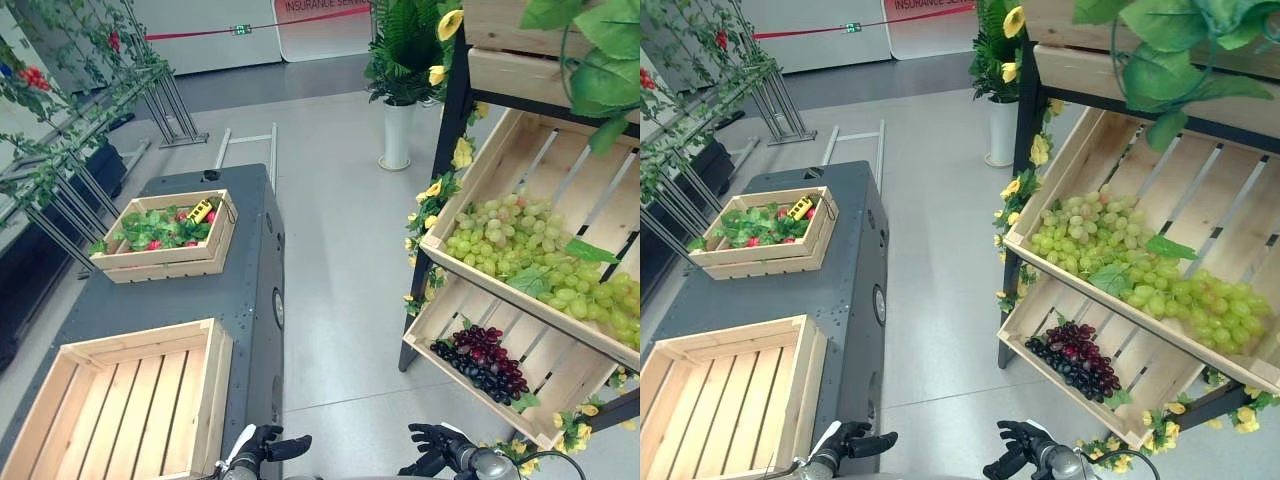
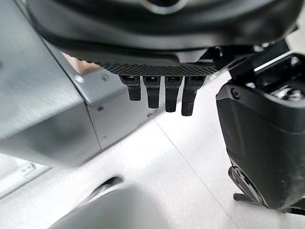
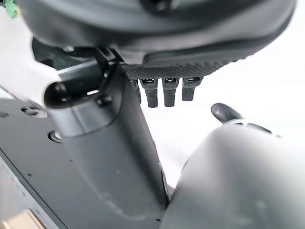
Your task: Pick up the fruits from the basket on one side to the basket on the other side
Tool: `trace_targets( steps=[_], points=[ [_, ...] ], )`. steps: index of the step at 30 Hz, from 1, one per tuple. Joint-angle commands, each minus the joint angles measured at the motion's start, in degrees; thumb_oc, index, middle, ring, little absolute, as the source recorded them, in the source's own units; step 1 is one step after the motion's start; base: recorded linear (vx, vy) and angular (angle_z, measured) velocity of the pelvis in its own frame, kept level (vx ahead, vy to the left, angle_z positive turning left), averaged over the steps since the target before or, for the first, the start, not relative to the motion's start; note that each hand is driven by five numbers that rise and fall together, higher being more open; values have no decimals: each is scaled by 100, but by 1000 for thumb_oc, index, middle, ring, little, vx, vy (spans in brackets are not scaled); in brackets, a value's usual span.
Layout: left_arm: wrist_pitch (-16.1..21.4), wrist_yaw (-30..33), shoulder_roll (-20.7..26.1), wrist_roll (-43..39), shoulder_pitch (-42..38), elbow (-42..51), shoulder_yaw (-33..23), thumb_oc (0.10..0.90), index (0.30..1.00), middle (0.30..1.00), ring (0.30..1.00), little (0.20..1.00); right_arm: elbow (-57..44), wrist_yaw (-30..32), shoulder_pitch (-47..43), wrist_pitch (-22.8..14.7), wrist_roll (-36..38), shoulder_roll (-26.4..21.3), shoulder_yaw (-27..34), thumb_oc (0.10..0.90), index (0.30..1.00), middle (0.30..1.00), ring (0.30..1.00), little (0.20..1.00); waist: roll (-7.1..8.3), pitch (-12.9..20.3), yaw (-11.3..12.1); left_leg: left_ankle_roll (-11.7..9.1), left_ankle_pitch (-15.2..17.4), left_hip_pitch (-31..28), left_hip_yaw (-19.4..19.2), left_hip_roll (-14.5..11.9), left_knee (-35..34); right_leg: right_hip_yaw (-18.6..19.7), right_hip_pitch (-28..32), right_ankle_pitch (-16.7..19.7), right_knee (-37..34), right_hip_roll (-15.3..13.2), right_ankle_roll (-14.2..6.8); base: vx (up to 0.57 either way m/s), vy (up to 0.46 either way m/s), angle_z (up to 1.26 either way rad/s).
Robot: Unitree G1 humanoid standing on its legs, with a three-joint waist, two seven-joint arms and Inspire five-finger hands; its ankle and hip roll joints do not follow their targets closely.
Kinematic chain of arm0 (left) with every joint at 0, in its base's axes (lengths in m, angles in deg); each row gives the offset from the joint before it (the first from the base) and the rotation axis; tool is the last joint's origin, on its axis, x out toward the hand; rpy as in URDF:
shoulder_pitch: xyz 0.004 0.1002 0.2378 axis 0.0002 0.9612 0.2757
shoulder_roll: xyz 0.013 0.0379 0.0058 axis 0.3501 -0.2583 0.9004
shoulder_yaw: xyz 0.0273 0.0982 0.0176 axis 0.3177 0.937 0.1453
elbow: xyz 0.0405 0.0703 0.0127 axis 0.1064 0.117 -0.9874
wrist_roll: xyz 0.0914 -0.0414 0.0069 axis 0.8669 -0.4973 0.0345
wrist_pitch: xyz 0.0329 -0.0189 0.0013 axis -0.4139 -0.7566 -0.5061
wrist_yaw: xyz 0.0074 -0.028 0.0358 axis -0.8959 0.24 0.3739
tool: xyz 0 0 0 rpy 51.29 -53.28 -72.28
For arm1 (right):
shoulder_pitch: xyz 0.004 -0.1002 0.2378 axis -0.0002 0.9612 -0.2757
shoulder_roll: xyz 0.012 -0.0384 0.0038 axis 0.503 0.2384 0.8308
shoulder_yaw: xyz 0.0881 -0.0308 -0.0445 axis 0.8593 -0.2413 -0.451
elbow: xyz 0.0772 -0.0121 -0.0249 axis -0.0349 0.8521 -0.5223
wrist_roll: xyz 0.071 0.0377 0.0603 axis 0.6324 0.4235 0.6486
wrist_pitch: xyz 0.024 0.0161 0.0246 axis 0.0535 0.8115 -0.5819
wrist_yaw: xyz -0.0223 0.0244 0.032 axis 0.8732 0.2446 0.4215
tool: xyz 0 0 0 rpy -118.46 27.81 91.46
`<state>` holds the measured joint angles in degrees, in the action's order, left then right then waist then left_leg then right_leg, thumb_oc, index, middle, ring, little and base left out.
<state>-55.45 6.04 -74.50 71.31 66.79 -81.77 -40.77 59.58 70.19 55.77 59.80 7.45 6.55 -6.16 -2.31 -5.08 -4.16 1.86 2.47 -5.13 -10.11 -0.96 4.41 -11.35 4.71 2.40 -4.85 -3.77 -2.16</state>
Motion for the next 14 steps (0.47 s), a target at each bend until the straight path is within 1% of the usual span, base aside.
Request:
trace_targets(
  steps=[1,3,4,5,8,9,11,14],
  points=[
    [97,-442,-26,349,-420,4,291,800,900,900,900,900,206,478,-246,115,60,84,37,800,900,900,900,900,306,-107,31,-56,612,-233,233,236,-441,537,27,-629,343,389,-47,-82,82,45],
    [27,-467,-35,299,-453,1,374,800,900,900,900,900,220,497,-270,30,-174,129,37,800,900,900,900,900,275,-100,21,-11,590,-307,297,268,-622,600,-35,-604,334,385,-112,-69,83,14],
    [9,-472,-39,281,-450,2,377,800,900,900,900,900,211,481,-272,47,-216,138,31,800,900,900,900,900,272,-101,19,-5,589,-314,300,272,-633,611,-43,-600,337,384,-118,-53,77,-4],
    [-90,-520,-35,156,-422,6,355,800,900,900,900,900,178,545,-249,133,-205,168,-9,800,900,900,900,900,263,-96,17,7,576,-346,267,273,-667,629,-2,-591,310,382,-127,-52,60,-5],
    [-100,-651,-63,154,-357,-52,334,800,900,900,900,900,167,687,-224,36,-348,212,-31,800,900,900,900,900,291,-40,61,41,594,-394,229,290,-676,618,127,-604,234,385,-116,-25,22,-3],
    [-71,-705,-77,221,-332,-63,340,800,900,900,900,900,151,723,-220,88,-272,225,-39,800,900,900,900,900,307,-7,89,50,588,-415,232,298,-697,600,180,-599,194,389,-112,0,0,0],
    [-10,-619,-89,217,-301,-67,372,800,900,900,900,900,137,785,-199,157,-226,254,-24,800,900,900,900,900,325,31,110,56,591,-433,234,306,-707,598,225,-607,167,396,-100,5,-21,7],
    [190,-544,-88,132,-295,-47,344,800,900,900,900,900,179,906,-171,192,-124,314,1,800,900,900,900,900,343,67,133,67,610,-428,215,308,-668,597,255,-618,159,393,-85,1,-6,3]
  ],
)
